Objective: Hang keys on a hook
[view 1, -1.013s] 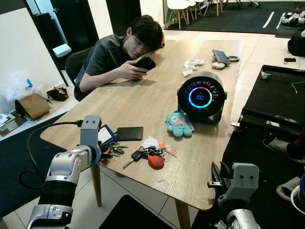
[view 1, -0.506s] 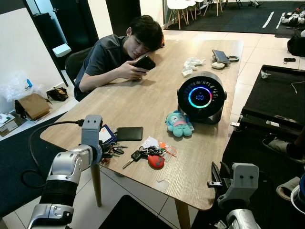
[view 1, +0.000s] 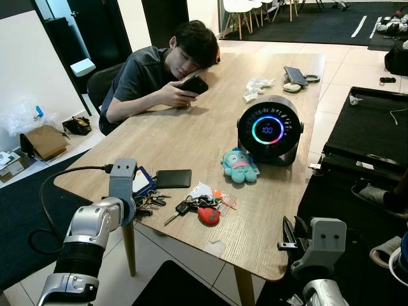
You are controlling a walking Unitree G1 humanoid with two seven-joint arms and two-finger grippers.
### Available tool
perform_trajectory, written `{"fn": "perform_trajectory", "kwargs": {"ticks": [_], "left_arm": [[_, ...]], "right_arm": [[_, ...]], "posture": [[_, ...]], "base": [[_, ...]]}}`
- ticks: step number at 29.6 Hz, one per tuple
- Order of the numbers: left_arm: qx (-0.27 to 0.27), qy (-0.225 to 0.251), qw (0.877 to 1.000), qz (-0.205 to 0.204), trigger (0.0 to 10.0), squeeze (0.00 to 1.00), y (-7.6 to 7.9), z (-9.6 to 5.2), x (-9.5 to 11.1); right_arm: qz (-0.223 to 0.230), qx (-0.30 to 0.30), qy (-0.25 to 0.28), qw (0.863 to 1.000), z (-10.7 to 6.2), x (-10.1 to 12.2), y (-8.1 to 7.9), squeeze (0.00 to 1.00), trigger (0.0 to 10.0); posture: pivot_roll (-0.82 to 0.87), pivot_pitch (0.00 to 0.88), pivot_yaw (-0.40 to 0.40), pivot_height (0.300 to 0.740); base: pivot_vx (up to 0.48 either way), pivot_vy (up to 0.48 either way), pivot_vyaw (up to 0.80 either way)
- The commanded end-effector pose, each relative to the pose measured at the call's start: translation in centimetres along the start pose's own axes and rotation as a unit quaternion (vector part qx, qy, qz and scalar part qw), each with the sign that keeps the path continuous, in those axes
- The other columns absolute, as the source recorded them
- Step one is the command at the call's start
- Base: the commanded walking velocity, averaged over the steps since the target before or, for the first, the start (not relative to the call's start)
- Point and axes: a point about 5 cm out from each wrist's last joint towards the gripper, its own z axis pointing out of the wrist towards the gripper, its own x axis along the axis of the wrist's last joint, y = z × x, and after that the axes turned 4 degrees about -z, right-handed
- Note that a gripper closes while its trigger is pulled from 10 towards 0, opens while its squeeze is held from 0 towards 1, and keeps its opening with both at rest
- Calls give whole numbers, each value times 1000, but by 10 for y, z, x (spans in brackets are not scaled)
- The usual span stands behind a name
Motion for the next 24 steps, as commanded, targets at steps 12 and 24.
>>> {"fn": "perform_trajectory", "kwargs": {"ticks": [12, 24], "left_arm": [[-15, 35, 999, -13, 6902, 0, 0, -6, 4], [31, 319, 945, 64, 10000, 0, 19, -57, 87]], "right_arm": [[4, 6, -16, 1000, -1, -5, -3, 0, 10000], [5, 9, -14, 1000, 2, -4, -4, 0, 10000]], "posture": [[-22, 190, 174, 740], [-19, 188, 167, 740]], "base": [[0, 0, 0], [0, 0, 0]]}}
